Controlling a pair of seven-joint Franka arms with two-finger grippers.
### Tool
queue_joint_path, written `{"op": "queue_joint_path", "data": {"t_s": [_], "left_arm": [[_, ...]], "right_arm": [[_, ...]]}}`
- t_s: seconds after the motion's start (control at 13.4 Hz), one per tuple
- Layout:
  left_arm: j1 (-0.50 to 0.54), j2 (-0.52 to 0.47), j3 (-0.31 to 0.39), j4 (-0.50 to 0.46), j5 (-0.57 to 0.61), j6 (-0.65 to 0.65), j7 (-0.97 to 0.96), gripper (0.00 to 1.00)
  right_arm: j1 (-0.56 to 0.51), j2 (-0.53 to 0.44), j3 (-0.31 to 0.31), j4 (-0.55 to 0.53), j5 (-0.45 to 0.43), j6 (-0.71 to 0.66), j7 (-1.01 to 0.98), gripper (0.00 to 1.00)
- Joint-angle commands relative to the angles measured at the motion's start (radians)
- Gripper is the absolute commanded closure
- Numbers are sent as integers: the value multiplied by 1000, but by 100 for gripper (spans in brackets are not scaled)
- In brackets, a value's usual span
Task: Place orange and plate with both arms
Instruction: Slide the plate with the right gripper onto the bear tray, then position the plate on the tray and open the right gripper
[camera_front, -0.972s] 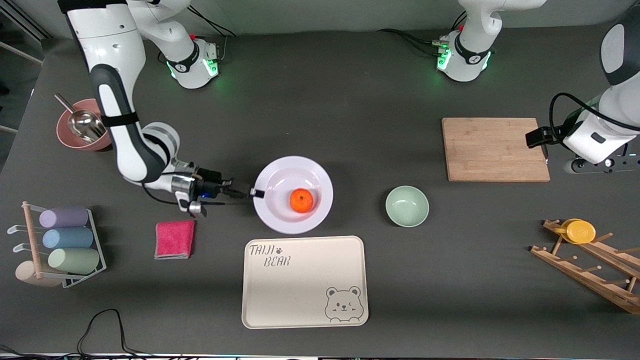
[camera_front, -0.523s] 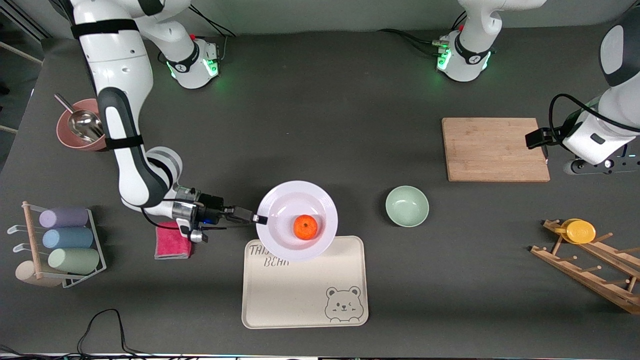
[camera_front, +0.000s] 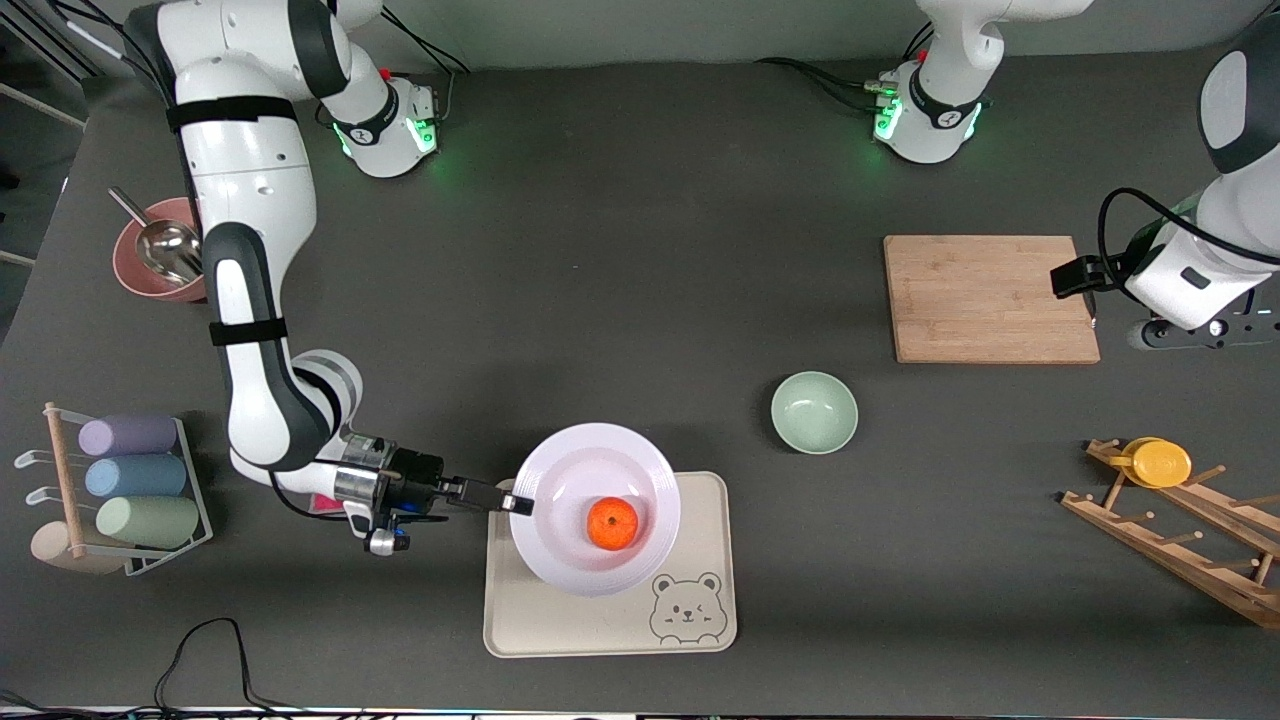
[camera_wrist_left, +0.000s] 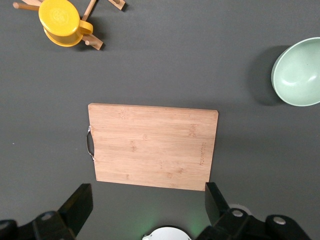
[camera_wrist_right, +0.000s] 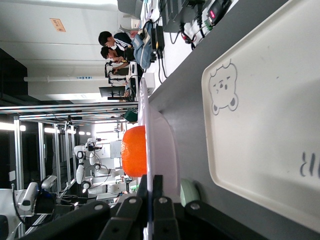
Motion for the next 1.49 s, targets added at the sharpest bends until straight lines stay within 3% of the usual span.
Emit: {"op": "queue_joint_path", "data": {"t_s": [0.0, 0.75, 1.2, 1.27, 1.35, 1.42], "left_arm": [[-5, -2, 5, -4, 10, 9, 7, 0], [-4, -2, 5, -4, 6, 9, 7, 0], [-4, -2, 5, -4, 6, 10, 7, 0], [-4, -2, 5, -4, 6, 8, 7, 0], [-4, -2, 5, -4, 6, 8, 7, 0], [-4, -2, 5, -4, 6, 8, 7, 0]], "right_arm": [[-6, 100, -1, 119, -8, -18, -37, 100], [-16, 265, 8, 316, -51, 146, -39, 100], [-16, 294, 11, 344, -51, 178, -53, 100], [-16, 294, 10, 344, -51, 178, -54, 93], [-15, 292, 11, 344, -52, 178, -51, 70], [-15, 292, 10, 344, -52, 178, -50, 60]]}}
